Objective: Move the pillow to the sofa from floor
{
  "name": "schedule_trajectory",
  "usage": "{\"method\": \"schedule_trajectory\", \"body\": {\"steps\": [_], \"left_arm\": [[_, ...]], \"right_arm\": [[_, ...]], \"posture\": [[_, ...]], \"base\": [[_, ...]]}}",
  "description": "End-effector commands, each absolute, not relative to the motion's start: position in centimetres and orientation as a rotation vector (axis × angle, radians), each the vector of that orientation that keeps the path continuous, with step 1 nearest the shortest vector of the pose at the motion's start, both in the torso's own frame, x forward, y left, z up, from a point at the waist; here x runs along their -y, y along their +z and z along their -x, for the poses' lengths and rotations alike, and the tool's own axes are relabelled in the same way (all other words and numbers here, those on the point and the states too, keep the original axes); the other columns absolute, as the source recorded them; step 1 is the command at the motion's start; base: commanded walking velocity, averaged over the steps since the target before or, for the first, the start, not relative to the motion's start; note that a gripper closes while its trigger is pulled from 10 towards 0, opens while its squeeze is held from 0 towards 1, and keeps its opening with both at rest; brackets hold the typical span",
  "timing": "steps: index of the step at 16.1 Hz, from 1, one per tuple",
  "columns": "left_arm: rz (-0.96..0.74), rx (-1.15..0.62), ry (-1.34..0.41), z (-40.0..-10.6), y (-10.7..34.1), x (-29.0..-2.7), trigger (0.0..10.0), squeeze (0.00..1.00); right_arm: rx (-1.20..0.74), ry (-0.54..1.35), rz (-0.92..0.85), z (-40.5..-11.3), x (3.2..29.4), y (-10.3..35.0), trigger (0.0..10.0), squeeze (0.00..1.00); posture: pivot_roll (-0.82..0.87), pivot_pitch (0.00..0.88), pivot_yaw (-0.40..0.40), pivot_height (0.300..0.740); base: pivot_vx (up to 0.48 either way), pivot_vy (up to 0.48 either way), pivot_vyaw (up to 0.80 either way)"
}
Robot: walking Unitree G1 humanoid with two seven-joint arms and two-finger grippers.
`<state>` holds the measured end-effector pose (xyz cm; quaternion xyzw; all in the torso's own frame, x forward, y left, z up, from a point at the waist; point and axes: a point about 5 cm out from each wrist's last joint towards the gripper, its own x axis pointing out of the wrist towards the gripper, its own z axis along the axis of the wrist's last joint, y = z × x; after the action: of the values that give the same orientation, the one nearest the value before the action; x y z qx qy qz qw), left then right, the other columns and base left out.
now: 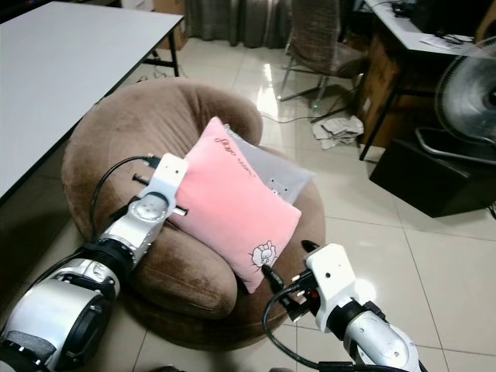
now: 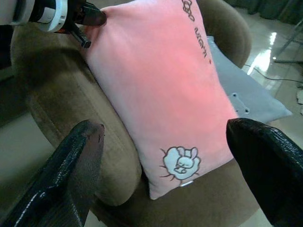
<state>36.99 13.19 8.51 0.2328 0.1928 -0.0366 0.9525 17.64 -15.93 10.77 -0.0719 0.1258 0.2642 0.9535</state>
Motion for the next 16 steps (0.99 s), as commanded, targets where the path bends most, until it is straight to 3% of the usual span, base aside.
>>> {"method": "schedule_trajectory", "body": {"steps": [1, 2, 6, 9, 10, 11, 12, 13, 14, 16], "left_arm": [[-0.505, -0.351, -0.049, -37.9, 10.1, -13.3, 10.0, 0.18], [-0.504, -0.343, -0.041, -38.0, 10.4, -13.4, 10.0, 1.00], [-0.442, -0.281, -0.022, -38.5, 11.4, -13.4, 10.0, 1.00], [-0.438, -0.134, 0.062, -39.2, 13.8, -14.4, 10.0, 1.00], [-0.443, -0.101, 0.071, -39.3, 14.2, -14.6, 10.0, 0.91], [-0.265, -0.010, -0.040, -39.1, 15.2, -14.1, 10.0, 0.00], [-0.184, 0.019, -0.103, -38.8, 15.3, -14.0, 10.0, 0.00], [-0.160, 0.086, -0.276, -37.2, 15.4, -13.8, 10.0, 0.00], [-0.164, 0.080, -0.419, -34.8, 14.7, -13.9, 10.0, 0.00], [-0.139, 0.005, -0.547, -31.8, 13.5, -13.6, 10.0, 0.00]], "right_arm": [[-0.253, 0.557, 0.147, -17.7, 16.0, 11.1, 10.0, 0.00], [-0.248, 0.551, 0.148, -17.9, 16.1, 11.1, 10.0, 0.00], [-0.244, 0.544, 0.149, -17.9, 16.2, 11.1, 10.0, 0.00], [-0.195, 0.464, 0.197, -18.6, 16.8, 11.4, 10.0, 0.00], [-0.175, 0.438, 0.218, -18.9, 16.9, 11.6, 10.0, 0.00], [-0.119, 0.259, 0.259, -20.1, 17.6, 11.9, 10.0, 0.00], [-0.100, 0.182, 0.239, -20.4, 17.8, 12.0, 10.0, 0.00], [-0.067, 0.080, 0.196, -20.8, 17.7, 12.1, 10.0, 0.00], [-0.063, 0.034, 0.146, -20.9, 17.2, 11.8, 10.0, 0.00], [-0.070, 0.016, 0.091, -20.8, 16.6, 11.1, 10.0, 0.00]], "posture": [[-0.11, 0.044, -0.008, 0.740], [-0.11, 0.045, -0.008, 0.740], [-0.11, 0.045, -0.005, 0.740], [-0.10, 0.038, -0.005, 0.740], [-0.10, 0.038, -0.005, 0.740], [-0.10, 0.028, 0.005, 0.740], [-0.09, 0.025, 0.011, 0.740], [-0.09, 0.023, 0.015, 0.740], [-0.07, 0.016, 0.014, 0.740], [-0.06, 0.009, 0.013, 0.740]], "base": [[0.000, 0.000, 0.00], [0.000, 0.000, 0.00], [0.000, 0.000, 0.00], [0.000, 0.000, 0.00], [0.000, 0.000, 0.00], [0.000, 0.000, 0.00], [0.000, 0.000, 0.00], [0.000, 0.000, 0.80], [0.000, 0.000, 0.80], [0.000, 0.000, 0.80]]}}
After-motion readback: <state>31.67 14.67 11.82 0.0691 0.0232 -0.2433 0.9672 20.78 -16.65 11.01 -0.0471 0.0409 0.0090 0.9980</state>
